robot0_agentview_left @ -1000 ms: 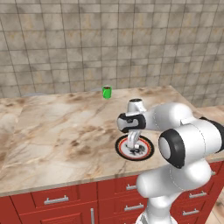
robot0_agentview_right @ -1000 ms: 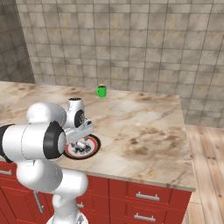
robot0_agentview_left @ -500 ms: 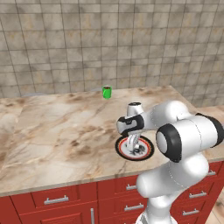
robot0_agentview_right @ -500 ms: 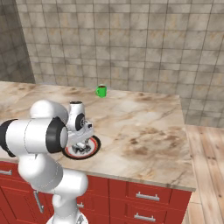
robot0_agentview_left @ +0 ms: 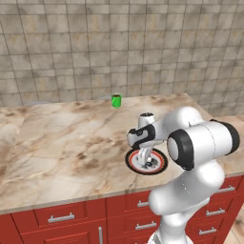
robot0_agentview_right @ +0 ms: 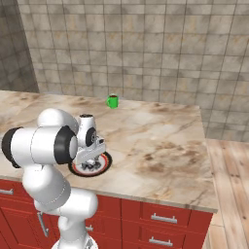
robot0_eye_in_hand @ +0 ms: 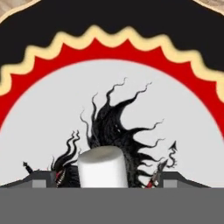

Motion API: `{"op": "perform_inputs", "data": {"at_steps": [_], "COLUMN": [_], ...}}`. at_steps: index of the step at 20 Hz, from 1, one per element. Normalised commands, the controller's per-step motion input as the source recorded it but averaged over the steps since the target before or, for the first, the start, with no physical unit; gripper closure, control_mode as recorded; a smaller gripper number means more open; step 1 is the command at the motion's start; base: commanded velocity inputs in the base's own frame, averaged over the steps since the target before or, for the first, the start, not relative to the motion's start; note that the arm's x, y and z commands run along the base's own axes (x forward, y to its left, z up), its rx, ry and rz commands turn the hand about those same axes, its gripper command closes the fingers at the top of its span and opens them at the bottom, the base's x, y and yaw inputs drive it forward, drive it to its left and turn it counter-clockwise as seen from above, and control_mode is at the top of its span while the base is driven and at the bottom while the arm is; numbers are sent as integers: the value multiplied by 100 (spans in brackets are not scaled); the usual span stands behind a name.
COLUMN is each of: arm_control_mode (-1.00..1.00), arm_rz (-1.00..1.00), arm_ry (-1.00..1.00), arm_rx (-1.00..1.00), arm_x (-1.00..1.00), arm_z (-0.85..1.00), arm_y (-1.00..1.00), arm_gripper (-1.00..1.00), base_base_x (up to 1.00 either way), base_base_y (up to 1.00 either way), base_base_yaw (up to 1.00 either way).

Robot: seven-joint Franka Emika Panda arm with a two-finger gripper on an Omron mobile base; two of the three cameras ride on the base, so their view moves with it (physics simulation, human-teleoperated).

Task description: Pick up the marshmallow and place it in the cup of hot chocolate on the dining counter.

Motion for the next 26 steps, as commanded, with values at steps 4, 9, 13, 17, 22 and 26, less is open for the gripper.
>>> {"op": "perform_inputs", "data": {"at_steps": [4,9,13,17,22,26], "arm_control_mode": [-100,-100,-100,-100,-100,-100], "arm_rz": [0,0,0,0,0,-4], "arm_ry": [0,0,0,-5,-21,-13], "arm_rx": [0,0,0,1,5,1], "arm_x": [0,0,0,0,-31,-27], "arm_z": [-5,-1,-18,-32,-1,49], "arm_y": [0,0,-1,-1,-5,-3], "arm_gripper": [100,100,100,100,100,100], "base_base_x": [0,0,0,0,0,0], "base_base_y": [0,0,0,0,0,0], "base_base_yaw": [0,0,0,0,0,0]}}
